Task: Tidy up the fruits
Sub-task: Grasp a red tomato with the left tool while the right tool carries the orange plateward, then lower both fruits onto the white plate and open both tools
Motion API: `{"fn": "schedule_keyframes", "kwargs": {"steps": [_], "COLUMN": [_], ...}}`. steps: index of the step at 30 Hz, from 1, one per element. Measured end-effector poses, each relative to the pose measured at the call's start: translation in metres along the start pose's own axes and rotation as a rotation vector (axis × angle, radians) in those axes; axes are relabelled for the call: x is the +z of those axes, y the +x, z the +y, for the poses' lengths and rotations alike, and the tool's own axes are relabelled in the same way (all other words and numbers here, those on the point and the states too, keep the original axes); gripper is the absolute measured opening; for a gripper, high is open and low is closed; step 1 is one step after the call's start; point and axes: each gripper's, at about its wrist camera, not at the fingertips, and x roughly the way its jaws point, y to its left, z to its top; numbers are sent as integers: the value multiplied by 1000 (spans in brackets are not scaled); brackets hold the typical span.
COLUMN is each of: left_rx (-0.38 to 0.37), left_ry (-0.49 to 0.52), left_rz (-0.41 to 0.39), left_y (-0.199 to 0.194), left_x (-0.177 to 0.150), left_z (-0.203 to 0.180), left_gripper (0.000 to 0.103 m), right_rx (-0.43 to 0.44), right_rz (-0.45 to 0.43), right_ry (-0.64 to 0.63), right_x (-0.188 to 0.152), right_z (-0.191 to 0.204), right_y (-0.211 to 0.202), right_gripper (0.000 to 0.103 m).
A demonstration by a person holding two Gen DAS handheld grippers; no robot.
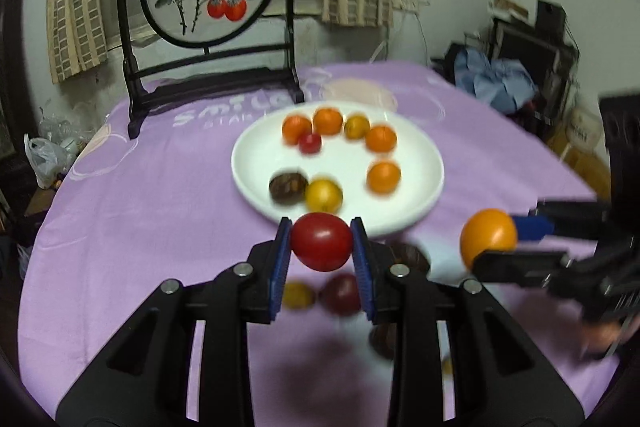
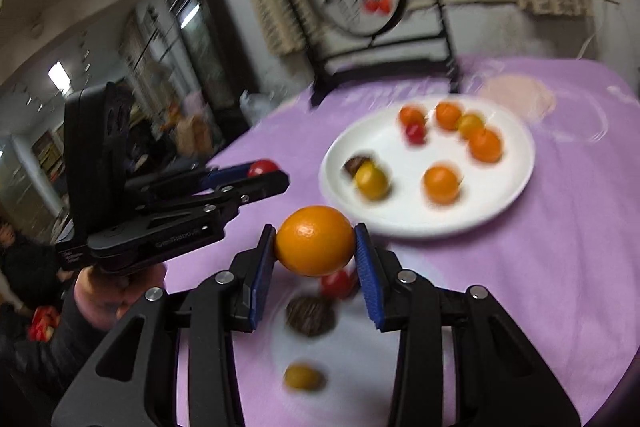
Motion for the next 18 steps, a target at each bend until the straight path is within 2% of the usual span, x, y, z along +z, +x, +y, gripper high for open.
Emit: {"fn": "schedule_keyframes", "kwargs": {"steps": [2, 5, 7, 9, 11, 14, 15, 16, 17, 18], "left_rx": [-18, 33, 34, 44, 89, 84, 91, 104, 131, 149], "left_ry": [-57, -78, -107, -119, -112, -139, -143, -147, -154, -158], "left_rz": [1, -1, 21, 57, 86, 139, 148, 155, 146, 121], "left_y": [15, 40, 62, 84, 104, 126, 128, 129, 124, 117], "left_x": [23, 47, 58, 63, 65, 66, 66, 66, 67, 66], "left_z": [4, 4, 6, 6, 7, 12, 13, 13, 14, 14], "left_gripper": [30, 30, 30, 30, 30, 32, 37, 68, 94, 97], "right_rx": [-51, -153, -204, -237, -240, -255, -267, -286, -292, -288], "right_rz": [-35, -76, -75, -62, -40, -8, -6, -6, -15, -25], "right_ry": [40, 98, 122, 149, 181, 175, 161, 151, 145, 143], "right_x": [12, 30, 38, 42, 45, 45, 46, 45, 45, 44], "right_z": [-14, -43, -63, -79, -93, -97, -96, -93, -90, -88], "right_y": [6, 21, 35, 45, 56, 68, 70, 69, 63, 60], "right_gripper": [40, 40, 40, 40, 40, 43, 53, 67, 69, 69]}}
